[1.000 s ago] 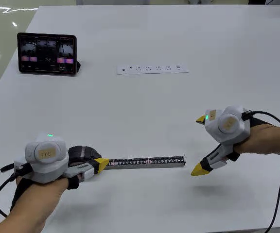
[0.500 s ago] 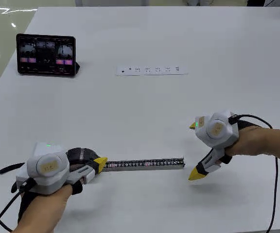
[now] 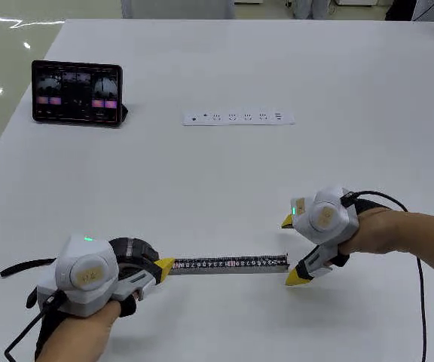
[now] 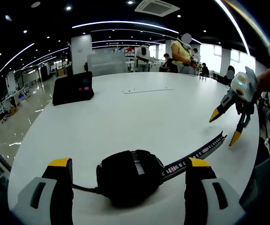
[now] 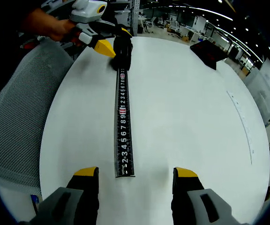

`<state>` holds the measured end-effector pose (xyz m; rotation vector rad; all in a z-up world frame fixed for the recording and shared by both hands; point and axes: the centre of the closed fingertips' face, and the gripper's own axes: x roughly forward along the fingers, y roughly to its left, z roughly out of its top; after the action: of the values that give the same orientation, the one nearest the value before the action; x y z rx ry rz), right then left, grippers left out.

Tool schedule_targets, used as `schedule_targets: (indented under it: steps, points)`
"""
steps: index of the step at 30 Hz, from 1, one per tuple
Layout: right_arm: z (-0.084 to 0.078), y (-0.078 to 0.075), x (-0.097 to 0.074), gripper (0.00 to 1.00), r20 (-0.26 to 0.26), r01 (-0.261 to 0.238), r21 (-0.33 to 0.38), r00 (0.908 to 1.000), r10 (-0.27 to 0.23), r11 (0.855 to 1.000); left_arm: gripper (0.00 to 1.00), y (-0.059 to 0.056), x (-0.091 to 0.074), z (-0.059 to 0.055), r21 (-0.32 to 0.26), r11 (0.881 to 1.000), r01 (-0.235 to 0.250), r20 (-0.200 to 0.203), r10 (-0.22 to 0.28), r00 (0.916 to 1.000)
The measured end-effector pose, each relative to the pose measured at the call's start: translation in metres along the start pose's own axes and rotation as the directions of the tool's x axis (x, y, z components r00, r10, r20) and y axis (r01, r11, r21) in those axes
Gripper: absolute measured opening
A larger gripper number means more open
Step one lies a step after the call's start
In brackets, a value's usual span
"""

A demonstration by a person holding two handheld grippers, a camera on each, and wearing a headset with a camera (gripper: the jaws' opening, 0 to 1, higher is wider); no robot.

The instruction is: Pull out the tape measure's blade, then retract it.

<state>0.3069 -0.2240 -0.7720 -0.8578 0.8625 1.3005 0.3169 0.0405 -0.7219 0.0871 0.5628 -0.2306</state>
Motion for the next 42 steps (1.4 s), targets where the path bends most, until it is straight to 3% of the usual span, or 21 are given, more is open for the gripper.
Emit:
schedule_targets:
  steps: [18, 35, 42]
  points:
    - [-0.001, 0.016, 0.003, 0.25, -0.006, -0.070, -0.042, 0.9976, 0.069, 0.997, 0.99, 0.002, 0.000, 0.003, -0.023, 1.000, -0.012, 0.009, 0.012, 0.9999]
    - [-0.005, 0.018, 0.006, 0.12, -0.023, -0.067, -0.098, 0.9976, 0.065, 0.993, 0.99, 0.003, -0.001, 0.004, -0.036, 0.999, -0.014, 0.010, 0.014, 0.9998]
    - [-0.006, 0.016, 0.006, 0.12, -0.032, -0.079, -0.063, 0.9965, 0.077, 0.995, 0.99, 0.001, 0.001, 0.003, -0.034, 0.999, -0.012, 0.014, 0.012, 0.9998]
